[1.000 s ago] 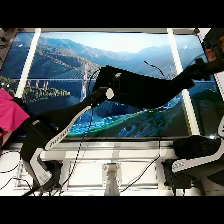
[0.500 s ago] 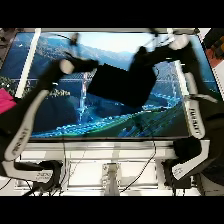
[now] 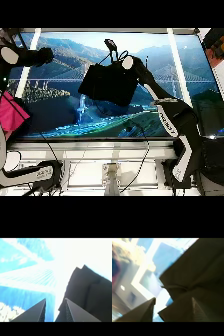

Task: Fold the clothes and pants, and hang the long-sleeved shirts on hangers.

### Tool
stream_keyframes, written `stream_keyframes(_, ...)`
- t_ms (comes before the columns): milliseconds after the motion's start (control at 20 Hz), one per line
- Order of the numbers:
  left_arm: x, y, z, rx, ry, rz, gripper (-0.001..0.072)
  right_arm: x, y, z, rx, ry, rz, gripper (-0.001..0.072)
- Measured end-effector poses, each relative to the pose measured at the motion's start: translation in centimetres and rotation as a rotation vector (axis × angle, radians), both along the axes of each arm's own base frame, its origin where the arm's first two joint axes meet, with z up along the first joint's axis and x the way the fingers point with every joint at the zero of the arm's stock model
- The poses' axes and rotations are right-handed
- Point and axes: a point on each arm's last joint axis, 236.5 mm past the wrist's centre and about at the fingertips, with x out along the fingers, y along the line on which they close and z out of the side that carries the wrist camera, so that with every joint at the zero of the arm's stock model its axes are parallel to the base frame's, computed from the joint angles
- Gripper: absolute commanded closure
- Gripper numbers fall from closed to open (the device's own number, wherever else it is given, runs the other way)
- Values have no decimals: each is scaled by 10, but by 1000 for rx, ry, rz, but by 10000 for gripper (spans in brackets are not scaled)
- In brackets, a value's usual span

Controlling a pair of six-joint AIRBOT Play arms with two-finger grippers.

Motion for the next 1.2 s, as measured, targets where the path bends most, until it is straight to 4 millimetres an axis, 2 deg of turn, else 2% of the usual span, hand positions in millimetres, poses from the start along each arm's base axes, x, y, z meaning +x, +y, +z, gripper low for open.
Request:
stream_keyframes(50, -3, 3, -2, 8, 12, -2, 523, 4, -14, 3, -37, -4, 2, 666)
stream_keyframes(100, -5, 5, -3, 13, 23, -4, 529, 9, -35, 4, -86, 0, -2, 697)
stream_keyframes(350, -14, 8, -7, 20, 59, -13, 530, 26, -149, 18, -184, 77, -104, 702)
stream_keyframes(450, -19, 6, -10, 18, 82, -22, 529, 29, -184, 26, -134, 124, -159, 703)
stream_keyframes(550, -27, 1, -17, 18, 123, -55, 525, 24, -213, 25, -69, 205, -194, 702)
stream_keyframes(650, -36, -16, -29, -9, 180, -141, 294, 11, -233, 24, 8, 291, -187, 701)
stream_keyframes(700, -41, -33, -38, -51, 215, -200, 272, 4, -241, 23, 40, 332, -180, 700)
stream_keyframes(750, -45, -49, -46, -99, 246, -251, 272, -2, -245, 26, 77, 360, -171, 646)
stream_keyframes(800, -47, -67, -57, -150, 281, -300, 274, -4, -249, 30, 107, 374, -171, 418)
stream_keyframes(850, -48, -84, -69, -195, 317, -339, 274, -5, -252, 31, 127, 386, -175, 233)
stream_keyframes(900, -50, -102, -86, -234, 362, -377, 274, -5, -258, 29, 135, 400, -192, 202)
stream_keyframes(1050, -57, -143, -139, -312, 499, -439, 274, -8, -264, 28, 151, 440, -219, 201)
stream_keyframes(1200, -55, -169, -182, -349, 566, -437, 277, -9, -265, 27, 153, 457, -230, 201)
